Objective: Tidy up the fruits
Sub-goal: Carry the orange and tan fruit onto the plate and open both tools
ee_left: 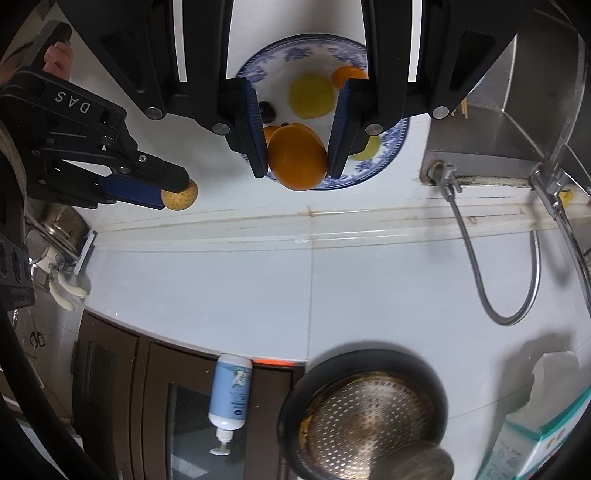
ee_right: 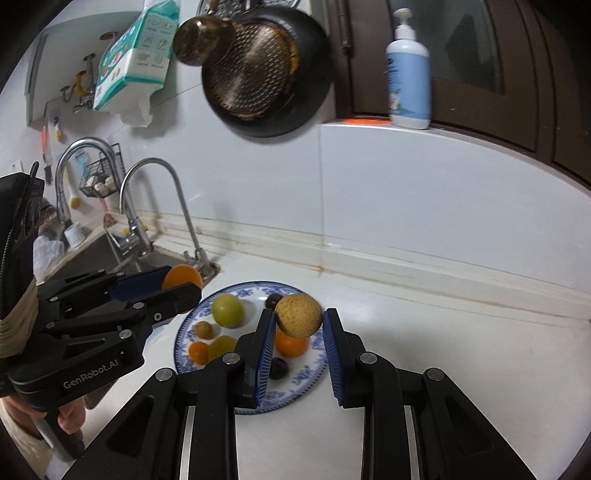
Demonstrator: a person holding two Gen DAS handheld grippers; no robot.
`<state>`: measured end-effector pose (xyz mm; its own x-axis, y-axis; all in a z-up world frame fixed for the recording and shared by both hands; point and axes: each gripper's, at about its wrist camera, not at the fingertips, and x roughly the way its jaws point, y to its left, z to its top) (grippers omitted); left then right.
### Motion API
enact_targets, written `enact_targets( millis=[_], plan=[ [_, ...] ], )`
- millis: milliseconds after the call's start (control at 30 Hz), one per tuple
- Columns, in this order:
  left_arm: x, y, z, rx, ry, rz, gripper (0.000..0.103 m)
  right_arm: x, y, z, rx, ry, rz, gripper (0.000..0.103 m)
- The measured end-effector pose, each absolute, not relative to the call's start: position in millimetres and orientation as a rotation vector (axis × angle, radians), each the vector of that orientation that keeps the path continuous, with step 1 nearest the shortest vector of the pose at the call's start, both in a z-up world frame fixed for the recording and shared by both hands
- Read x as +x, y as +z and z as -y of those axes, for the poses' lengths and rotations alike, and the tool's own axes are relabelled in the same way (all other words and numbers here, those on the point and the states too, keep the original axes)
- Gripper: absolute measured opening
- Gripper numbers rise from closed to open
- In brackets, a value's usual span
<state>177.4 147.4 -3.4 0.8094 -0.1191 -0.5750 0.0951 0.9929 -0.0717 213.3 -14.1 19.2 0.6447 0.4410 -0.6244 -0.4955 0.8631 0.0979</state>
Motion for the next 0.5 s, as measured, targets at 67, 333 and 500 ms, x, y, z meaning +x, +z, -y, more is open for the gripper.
enact_targets(
  millis=[67,333,500],
  plan=[
    [177.9,-6.7,-153.6,-0.039,-0.111,-0.622,0.032,218.8,14.4,6.0,-0.082,0.556,-0.706,0.028],
    [189.8,-24.2,-172.4,-0.025,-0.103,-0.669,0.032,237.4,-12.5,-23.0,-0.099,0.613,-0.780,0.028],
    [209.4,-44.5,-178.8,-0.026,-0.106,-0.738,0.032,251.6,-32.9,-34.9,-0.114,0.638,-0.832,0.028]
  ],
)
